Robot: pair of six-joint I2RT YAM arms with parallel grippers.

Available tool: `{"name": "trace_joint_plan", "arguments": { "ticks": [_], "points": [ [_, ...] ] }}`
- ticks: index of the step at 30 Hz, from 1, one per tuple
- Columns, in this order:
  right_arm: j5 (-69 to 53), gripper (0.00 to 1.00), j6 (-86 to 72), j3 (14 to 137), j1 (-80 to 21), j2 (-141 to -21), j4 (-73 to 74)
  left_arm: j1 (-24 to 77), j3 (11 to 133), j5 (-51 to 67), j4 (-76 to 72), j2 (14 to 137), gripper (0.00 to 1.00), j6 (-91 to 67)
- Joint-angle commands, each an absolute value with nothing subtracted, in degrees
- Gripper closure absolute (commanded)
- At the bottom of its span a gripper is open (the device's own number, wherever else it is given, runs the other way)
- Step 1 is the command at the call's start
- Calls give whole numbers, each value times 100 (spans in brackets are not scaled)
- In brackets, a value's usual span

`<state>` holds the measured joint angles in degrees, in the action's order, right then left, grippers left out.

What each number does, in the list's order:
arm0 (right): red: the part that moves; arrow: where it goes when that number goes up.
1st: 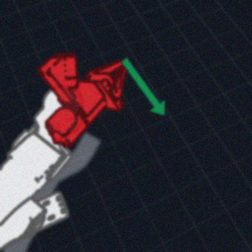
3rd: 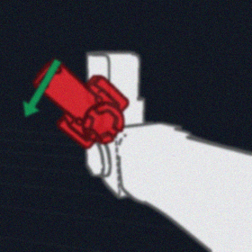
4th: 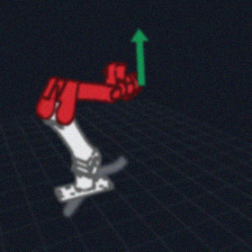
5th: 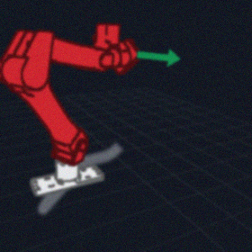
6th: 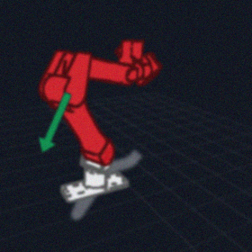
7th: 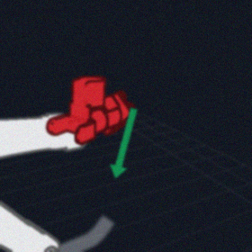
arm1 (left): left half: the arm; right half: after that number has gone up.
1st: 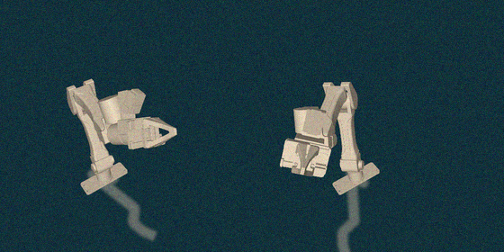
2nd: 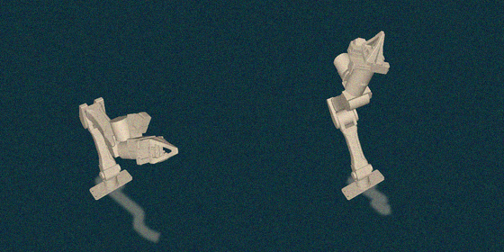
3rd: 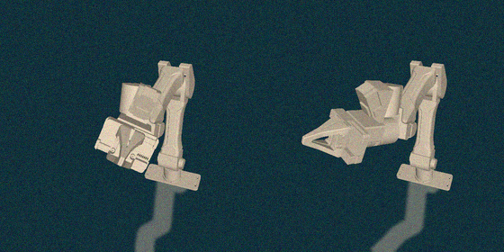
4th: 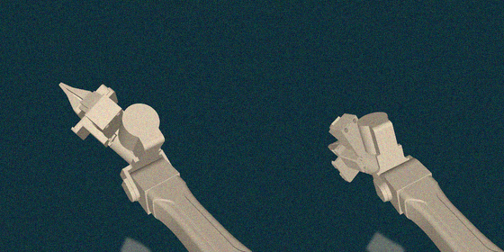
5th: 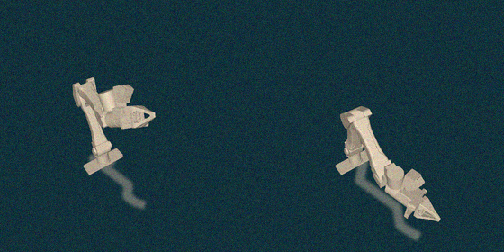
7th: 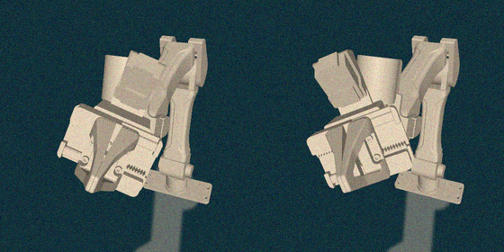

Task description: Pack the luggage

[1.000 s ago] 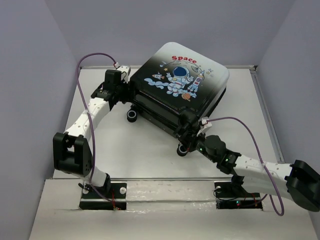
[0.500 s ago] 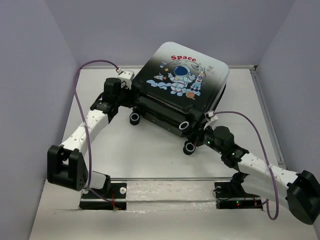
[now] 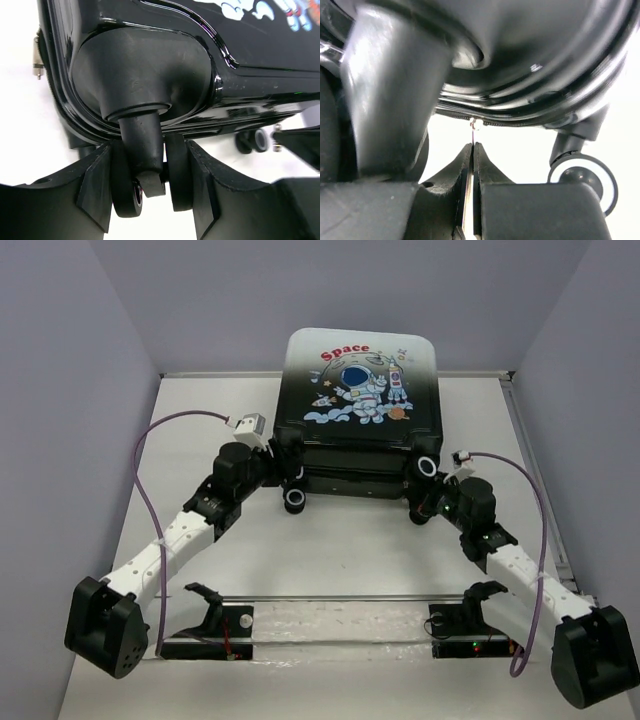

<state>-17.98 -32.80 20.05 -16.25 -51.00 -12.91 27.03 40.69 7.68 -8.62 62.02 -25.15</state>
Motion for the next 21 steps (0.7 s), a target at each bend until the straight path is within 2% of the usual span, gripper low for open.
{"name": "trace_joint_plan", "arguments": {
  "ticks": [1,3,4,9,13,18,21],
  "points": [
    [-1129,93,-3498,1733,-3046,-4949,-2707,3865,3867,2689,-2152,6152,94,-4007],
    [176,93,-3463,1723,-3802,-5026,-2881,4041,4033,2602,-2485,6248,94,-4165],
    [498,93,-3463,1731,-4380,-5123,-2987,4121,4069,2602,-2618,6293,94,-4314],
    [1536,93,-3393,2152,-5255,-6368,-3761,4315,4201,2523,-3558,6355,94,-4833],
    [1442,93,-3235,2759,-5791,-7223,-4200,4385,4341,2513,-3954,6346,94,-5115],
    [390,93,-3041,3996,-6659,-8708,-4656,4518,4877,2628,-4017,6434,94,-5159],
    [54,93,-3137,4236,-7117,-9296,-5209,4518,4922,2514,-3982,6258,94,-5133]
  ]
}}
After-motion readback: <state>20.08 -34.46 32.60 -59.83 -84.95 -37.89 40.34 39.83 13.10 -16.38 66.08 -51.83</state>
